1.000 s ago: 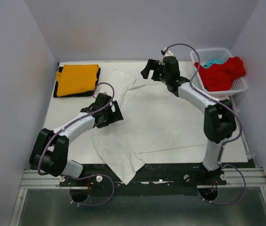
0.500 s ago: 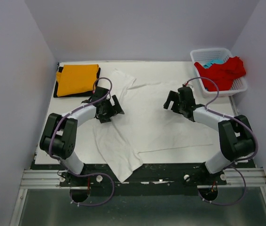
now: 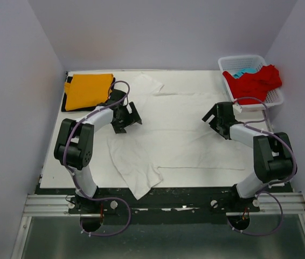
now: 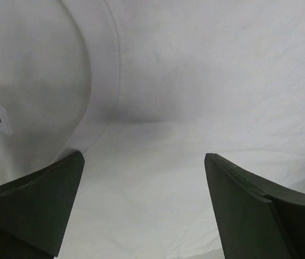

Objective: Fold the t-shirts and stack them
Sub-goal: Flatten out the tshirt, then grab the side of the flattened tshirt closest away from the robot with both arms

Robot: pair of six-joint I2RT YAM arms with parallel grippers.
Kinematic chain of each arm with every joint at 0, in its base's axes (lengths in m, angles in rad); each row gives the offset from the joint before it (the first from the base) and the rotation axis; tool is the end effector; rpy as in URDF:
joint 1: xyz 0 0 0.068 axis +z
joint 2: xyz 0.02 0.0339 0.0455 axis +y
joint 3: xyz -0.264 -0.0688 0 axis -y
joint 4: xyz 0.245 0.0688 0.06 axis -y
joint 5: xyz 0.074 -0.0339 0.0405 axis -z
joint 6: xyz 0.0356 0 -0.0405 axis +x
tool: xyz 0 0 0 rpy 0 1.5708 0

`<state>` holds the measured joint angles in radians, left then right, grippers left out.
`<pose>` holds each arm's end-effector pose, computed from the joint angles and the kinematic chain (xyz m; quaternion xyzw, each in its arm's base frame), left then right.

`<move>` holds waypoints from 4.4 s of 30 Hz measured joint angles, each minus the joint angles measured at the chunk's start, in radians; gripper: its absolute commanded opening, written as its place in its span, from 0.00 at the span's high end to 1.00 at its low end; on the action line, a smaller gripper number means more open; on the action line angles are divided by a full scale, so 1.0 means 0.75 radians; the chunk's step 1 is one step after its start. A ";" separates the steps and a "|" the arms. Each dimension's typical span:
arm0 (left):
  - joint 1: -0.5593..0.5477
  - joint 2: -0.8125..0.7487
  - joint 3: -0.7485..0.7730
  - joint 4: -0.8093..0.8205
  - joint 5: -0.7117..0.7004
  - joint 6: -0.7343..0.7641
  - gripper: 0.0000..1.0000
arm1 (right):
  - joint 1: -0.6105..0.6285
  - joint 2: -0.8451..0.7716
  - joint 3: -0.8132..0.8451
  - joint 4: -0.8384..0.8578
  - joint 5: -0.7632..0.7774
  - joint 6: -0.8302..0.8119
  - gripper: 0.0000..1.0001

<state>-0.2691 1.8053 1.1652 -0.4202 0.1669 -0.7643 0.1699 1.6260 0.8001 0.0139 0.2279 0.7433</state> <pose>0.3522 -0.1033 0.1769 -0.2159 0.9400 -0.1944 0.1789 0.3163 0.0461 0.1588 0.3014 0.8733 0.0674 0.3768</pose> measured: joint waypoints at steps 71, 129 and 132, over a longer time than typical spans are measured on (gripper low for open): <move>-1.368 -0.676 -0.573 -0.414 -0.362 -0.199 1.00 | -0.070 -1.055 -0.272 -0.826 0.285 0.217 0.00; -1.030 -1.093 -0.821 -0.093 -0.145 0.061 1.00 | -0.070 -1.062 -0.561 -1.040 0.282 0.933 0.64; -1.022 -1.093 -0.821 -0.091 -0.141 0.061 1.00 | -0.070 -1.059 -0.574 -1.011 0.296 0.939 0.74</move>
<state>-1.0355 0.9859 0.5491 -0.4885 0.0612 -0.7189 0.1177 0.8314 0.3698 -0.7444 0.4500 1.4479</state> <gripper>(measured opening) 0.014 0.327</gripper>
